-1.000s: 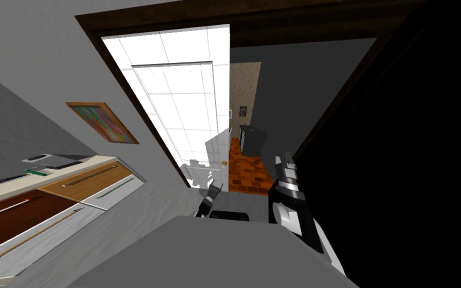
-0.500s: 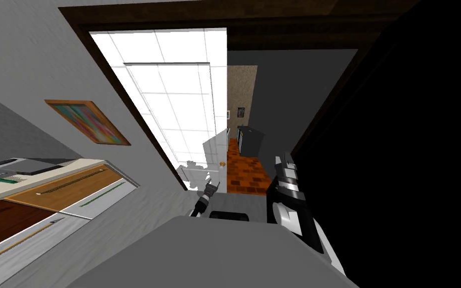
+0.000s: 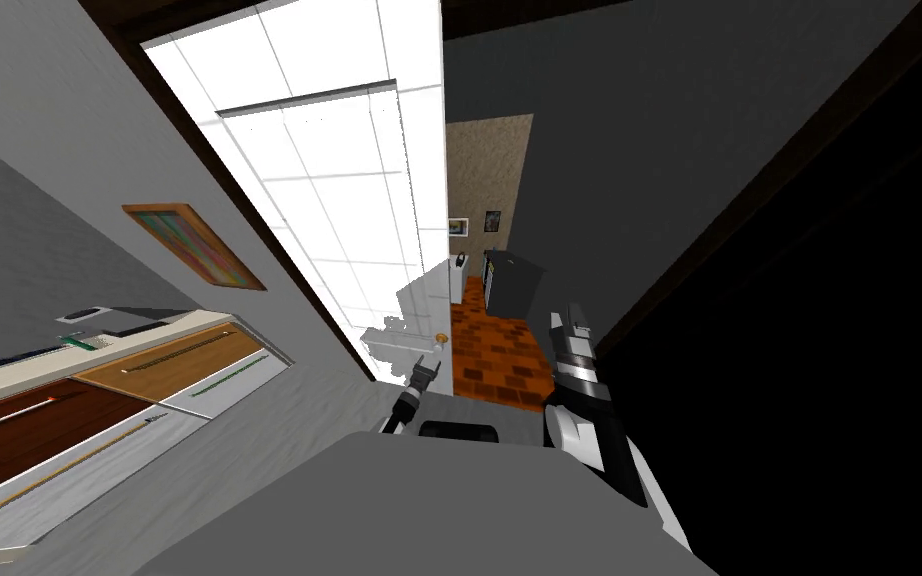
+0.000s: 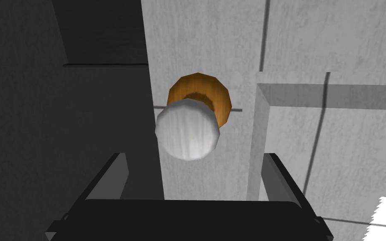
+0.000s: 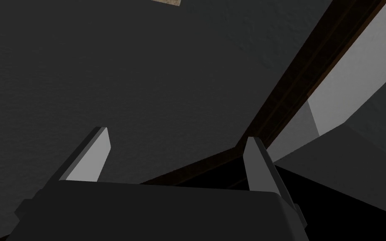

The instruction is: Pull the door open

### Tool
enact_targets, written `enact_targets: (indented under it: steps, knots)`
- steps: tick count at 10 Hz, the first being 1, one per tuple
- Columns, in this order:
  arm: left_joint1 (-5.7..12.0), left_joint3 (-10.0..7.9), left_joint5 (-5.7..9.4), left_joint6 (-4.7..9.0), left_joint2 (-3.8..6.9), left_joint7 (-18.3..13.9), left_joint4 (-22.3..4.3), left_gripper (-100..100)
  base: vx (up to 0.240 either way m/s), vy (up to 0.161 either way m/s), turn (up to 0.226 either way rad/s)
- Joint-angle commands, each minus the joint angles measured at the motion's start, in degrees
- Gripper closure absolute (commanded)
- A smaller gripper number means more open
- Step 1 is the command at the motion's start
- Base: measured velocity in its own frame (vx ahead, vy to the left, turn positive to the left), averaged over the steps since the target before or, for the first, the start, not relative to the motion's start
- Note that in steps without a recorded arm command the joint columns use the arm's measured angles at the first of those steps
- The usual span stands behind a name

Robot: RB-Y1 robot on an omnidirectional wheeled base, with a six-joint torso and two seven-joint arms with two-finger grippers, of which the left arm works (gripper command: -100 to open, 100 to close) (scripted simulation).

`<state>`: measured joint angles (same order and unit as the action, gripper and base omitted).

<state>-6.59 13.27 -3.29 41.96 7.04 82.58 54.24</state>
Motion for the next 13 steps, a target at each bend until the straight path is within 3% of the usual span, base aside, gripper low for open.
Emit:
enact_targets:
  steps: [1,6,7,12,13]
  knots:
    - [0.19,-0.09,0.08,0.4,-0.32,0.11,-0.01,-100,0.183,-0.064,0.116]
    - [0.16,-0.09,0.11,0.67,-0.79,0.32,0.39,-100,0.15,-0.111,0.198]
    - [0.16,-0.09,0.11,0.67,-0.79,0.32,0.39,100,-0.014,0.0,-0.057]
    - [0.16,-0.09,0.11,0.67,-0.79,0.32,0.39,100,-0.014,0.008,-0.007]
    - [0.2,0.19,0.3,0.54,-0.9,-1.3,-0.01,100,-0.012,0.015,-0.12]
